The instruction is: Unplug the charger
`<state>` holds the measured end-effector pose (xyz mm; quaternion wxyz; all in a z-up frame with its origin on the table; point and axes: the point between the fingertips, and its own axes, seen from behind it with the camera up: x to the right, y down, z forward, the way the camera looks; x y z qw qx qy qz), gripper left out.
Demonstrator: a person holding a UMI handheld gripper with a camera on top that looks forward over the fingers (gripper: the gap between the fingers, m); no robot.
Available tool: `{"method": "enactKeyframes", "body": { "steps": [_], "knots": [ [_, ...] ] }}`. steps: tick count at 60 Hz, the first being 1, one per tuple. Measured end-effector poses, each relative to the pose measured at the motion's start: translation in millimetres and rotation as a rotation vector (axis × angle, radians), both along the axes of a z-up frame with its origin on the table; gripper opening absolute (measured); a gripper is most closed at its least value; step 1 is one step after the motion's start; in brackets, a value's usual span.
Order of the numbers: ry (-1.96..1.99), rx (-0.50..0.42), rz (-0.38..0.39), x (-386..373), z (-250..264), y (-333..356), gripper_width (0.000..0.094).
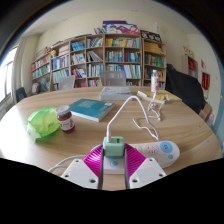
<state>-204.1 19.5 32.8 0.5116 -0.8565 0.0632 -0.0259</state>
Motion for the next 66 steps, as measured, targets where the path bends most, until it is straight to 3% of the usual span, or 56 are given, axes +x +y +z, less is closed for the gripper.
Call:
{"method": "enactKeyframes", "body": {
  "steps": [7, 15, 19, 23, 30, 38, 47, 51, 55, 58, 61, 66],
  "knots": [
    [0.041, -0.099, 0.030, -2.6, -1.2, 4.7, 0.0227],
    [-0.065, 0.154, 0.016, 31.5, 131.0, 26.5, 0.0227],
    [-0.031, 0.183, 0.013, 48.9, 159.5, 27.3, 0.0227],
    [-0.046, 0.161, -0.045, 91.6, 164.0, 23.1, 0.0240],
    [-0.102, -0.015, -0.135, 169.9, 103.6, -13.5, 0.0240],
    [-0.082, -0.343, -0.171, 208.2, 13.4, -75.7, 0.0269],
    [-0.074, -0.504, -0.156, 222.4, -31.4, -106.3, 0.0314],
    [-0.060, -0.525, -0.134, 218.9, -37.7, -106.5, 0.0345],
    [-0.048, -0.531, -0.144, 218.8, -40.5, -108.2, 0.0448],
    [-0.049, -0.535, -0.146, 221.3, -35.8, -112.5, 0.0712],
    [-0.047, -0.520, -0.143, 219.1, -28.5, -115.5, 0.0856],
    [-0.050, -0.484, -0.159, 218.5, -8.6, -128.0, 0.0847]
  ]
}}
